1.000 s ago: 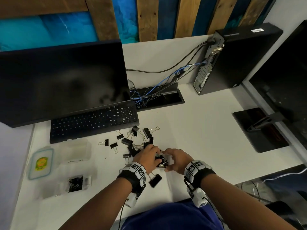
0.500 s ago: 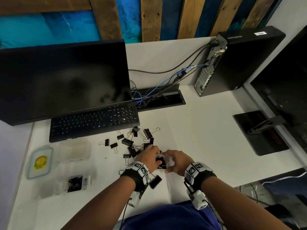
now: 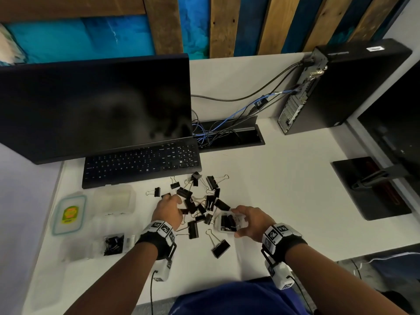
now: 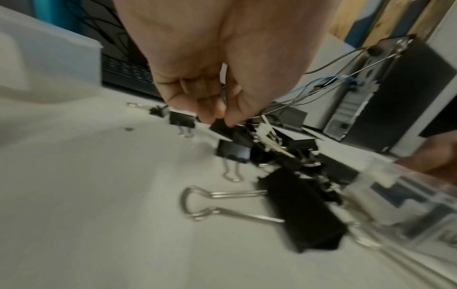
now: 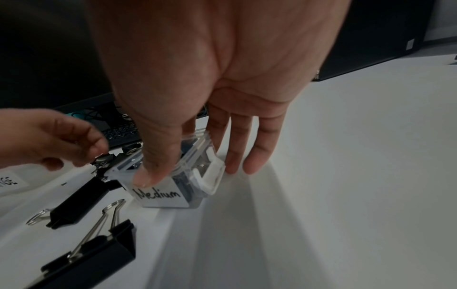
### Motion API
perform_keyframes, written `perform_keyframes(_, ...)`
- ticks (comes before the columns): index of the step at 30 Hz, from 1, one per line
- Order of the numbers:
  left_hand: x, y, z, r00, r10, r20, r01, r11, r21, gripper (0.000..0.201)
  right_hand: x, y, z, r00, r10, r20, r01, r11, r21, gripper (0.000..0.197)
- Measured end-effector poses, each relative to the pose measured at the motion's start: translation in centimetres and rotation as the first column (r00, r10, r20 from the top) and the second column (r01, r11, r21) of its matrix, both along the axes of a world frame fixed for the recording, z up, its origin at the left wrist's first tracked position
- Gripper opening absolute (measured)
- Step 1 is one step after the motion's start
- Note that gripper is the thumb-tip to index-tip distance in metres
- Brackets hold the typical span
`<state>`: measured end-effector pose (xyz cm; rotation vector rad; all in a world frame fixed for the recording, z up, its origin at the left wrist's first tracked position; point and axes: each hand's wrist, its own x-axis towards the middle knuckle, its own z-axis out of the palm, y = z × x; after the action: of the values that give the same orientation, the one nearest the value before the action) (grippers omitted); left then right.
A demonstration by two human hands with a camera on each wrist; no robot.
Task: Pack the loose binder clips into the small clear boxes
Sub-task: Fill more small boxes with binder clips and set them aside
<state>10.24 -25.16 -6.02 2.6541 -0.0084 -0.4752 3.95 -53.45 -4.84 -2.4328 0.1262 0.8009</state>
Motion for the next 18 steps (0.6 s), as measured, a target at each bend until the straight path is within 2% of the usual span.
perform_keyframes(2,-0.2,0.8,-0.7,0.995,-0.080,-0.061,0.082,0.996,0.030,0.025,0.0,0.0,0.0,1.000,-0.008,-0.003,0.008,1.000,0.000,0.074)
perform_keyframes(5,-0.7,1.0,-1.2,0.986,-0.154,-0.061,0.159,0.983,0.088,0.022,-0.1,0.2,0.1,1.000,-0.017,-0.004,0.017,1.000,0.001,0.075)
perform_keyframes(10,-1.1,1.0,-0.7,0.990,-0.133,-0.057,0.141,0.971,0.193,0.026,-0.1,0.2,0.1,1.000,-0.026,-0.011,0.026,1.000,0.003,0.076)
perform_keyframes(13,-0.9,1.2,0.3,0.996,-0.062,-0.067,0.071,0.989,0.129,0.022,-0.2,0.2,0.1,0.999,-0.030,-0.009,0.030,1.000,0.004,0.077)
perform_keyframes(16,-0.8,1.0,1.5,1.000,0.020,-0.022,-0.021,0.999,-0.035,0.015,-0.2,0.2,0.0,1.000,-0.030,-0.001,0.030,1.000,0.007,0.077)
perform_keyframes(18,-0.9,0.0,2.6,0.999,-0.001,0.045,0.007,0.990,-0.140,0.020,-0.2,0.2,0.1,1.000,-0.023,0.007,0.023,1.000,0.000,0.077)
